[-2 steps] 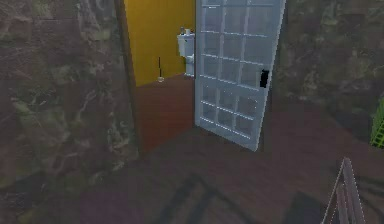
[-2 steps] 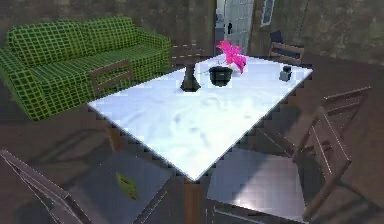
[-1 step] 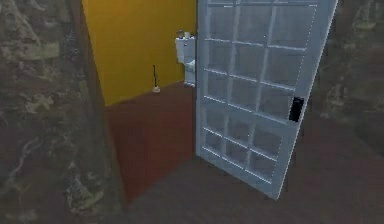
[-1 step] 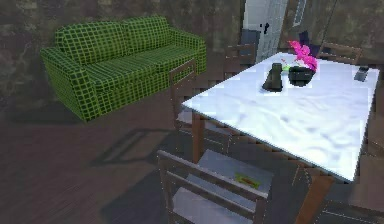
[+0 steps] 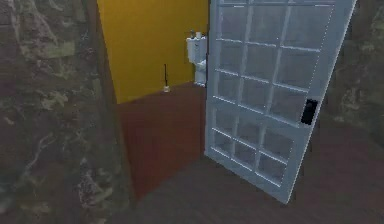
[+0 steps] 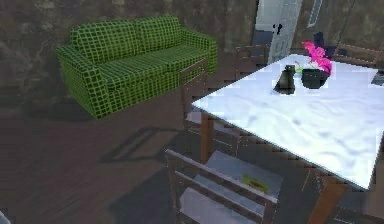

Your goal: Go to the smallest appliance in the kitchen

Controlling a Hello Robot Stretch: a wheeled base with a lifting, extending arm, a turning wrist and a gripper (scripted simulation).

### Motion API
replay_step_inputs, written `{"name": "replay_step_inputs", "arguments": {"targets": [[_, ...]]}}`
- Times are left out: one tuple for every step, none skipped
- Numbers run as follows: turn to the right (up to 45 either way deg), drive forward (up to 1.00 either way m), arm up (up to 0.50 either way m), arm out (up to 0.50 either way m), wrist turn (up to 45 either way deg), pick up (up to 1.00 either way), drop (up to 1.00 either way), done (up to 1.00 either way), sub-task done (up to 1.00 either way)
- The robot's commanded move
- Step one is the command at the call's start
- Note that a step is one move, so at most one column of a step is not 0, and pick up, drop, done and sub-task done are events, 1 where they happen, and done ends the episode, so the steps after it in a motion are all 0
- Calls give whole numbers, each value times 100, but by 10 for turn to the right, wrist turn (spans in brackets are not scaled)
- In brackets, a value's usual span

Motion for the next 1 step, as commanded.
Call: {"name": "replay_step_inputs", "arguments": {"targets": [[0, 100, 0, 0, 0, 0, 0, 0, 0]]}}
